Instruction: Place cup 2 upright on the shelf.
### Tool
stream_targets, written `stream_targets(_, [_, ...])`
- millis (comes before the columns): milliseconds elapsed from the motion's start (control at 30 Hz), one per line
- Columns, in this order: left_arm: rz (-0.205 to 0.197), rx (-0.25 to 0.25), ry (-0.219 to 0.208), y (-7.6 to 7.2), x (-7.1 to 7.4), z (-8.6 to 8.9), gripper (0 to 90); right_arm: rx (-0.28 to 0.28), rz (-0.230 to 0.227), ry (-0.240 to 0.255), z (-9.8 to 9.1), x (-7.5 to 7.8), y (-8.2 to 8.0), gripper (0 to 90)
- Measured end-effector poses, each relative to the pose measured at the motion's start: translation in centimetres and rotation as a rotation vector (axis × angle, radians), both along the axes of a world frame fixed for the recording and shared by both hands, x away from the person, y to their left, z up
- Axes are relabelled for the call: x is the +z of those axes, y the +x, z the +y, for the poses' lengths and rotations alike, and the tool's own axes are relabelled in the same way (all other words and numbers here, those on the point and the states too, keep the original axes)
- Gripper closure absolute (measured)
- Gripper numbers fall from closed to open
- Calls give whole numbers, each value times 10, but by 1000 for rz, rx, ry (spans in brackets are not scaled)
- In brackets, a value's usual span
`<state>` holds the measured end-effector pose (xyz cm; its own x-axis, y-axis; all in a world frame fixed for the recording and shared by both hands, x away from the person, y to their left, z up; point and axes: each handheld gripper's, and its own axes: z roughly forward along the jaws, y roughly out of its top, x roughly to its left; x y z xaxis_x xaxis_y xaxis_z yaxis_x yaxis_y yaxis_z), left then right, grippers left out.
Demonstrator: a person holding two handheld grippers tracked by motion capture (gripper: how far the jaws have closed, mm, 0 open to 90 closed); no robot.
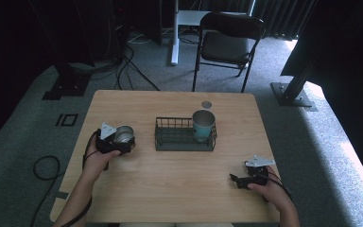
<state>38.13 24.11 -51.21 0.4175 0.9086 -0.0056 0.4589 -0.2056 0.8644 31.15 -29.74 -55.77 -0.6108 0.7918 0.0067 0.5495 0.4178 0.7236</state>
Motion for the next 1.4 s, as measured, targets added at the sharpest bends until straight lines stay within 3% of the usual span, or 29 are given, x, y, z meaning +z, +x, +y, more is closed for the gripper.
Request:
stream_targets(467, [-1,21,12,7,-6,-3,26,0,0,0,0,0,0,115])
stream_targets(667, [2,41,-5,7,-7,-2,131,0,0,0,0,0,0,115])
stream_targets(867, [5,40,-6,7,-5,0,138,0,0,0,0,0,0,115])
stream_targets(1033, [-13,40,-45,5,4,3,139,0,0,0,0,0,0,115])
stream_targets(1400, [-25,5,-33,-2,29,0,139,0,0,0,0,0,0,115])
